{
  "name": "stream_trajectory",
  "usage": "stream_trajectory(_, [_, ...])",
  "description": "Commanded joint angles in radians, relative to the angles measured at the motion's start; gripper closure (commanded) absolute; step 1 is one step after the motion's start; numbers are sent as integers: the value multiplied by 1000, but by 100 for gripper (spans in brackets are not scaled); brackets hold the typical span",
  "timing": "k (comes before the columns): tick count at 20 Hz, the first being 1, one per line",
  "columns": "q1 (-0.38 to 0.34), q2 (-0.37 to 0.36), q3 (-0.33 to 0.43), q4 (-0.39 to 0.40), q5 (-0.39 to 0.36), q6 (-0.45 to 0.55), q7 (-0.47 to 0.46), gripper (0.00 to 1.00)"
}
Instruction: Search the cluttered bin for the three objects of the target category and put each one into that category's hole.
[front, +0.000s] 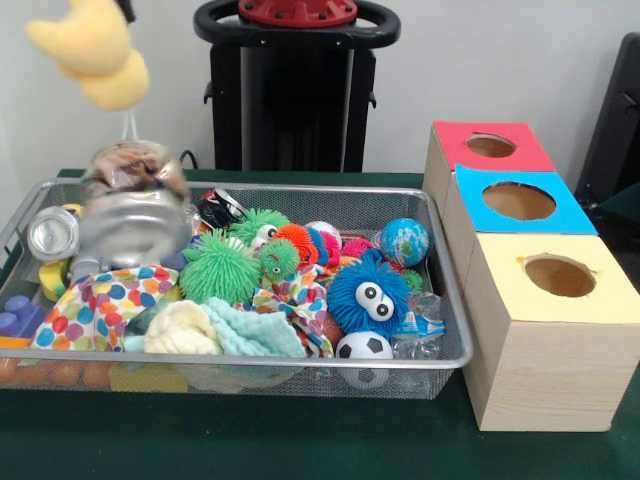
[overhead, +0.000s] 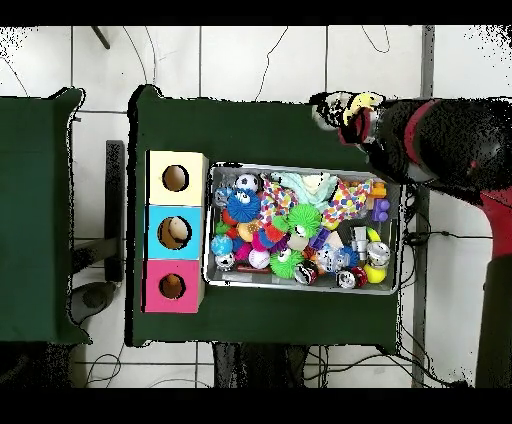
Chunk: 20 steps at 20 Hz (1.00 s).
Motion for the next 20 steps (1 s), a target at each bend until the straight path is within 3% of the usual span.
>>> stream_trajectory(1, [92,73,-33,-93,-295,524,-175,100])
stream_trajectory(4, [64,57,1,-39,-188,205,-57,100])
stream_trajectory(8, [76,37,-19,-30,-299,428,-139,100])
stream_trajectory(9, [66,32,-9,-12,-267,337,-100,100])
stream_trajectory(12, [74,34,-18,-14,-308,396,-98,100])
stream_trajectory(13, [59,28,2,3,-262,267,-52,100])
stream_trajectory(15, [71,32,-14,-19,-329,455,-121,100])
stream_trajectory(16, [65,37,-5,-11,-290,315,-59,100])
stream_trajectory(17, [64,36,-3,-15,-302,338,-80,100])
stream_trajectory(18, [73,44,-11,-40,-331,423,-104,100])
stream_trajectory(19, [64,42,-2,-28,-299,331,-66,100])
stream_trajectory(20, [73,56,-2,-52,-326,391,-97,100])
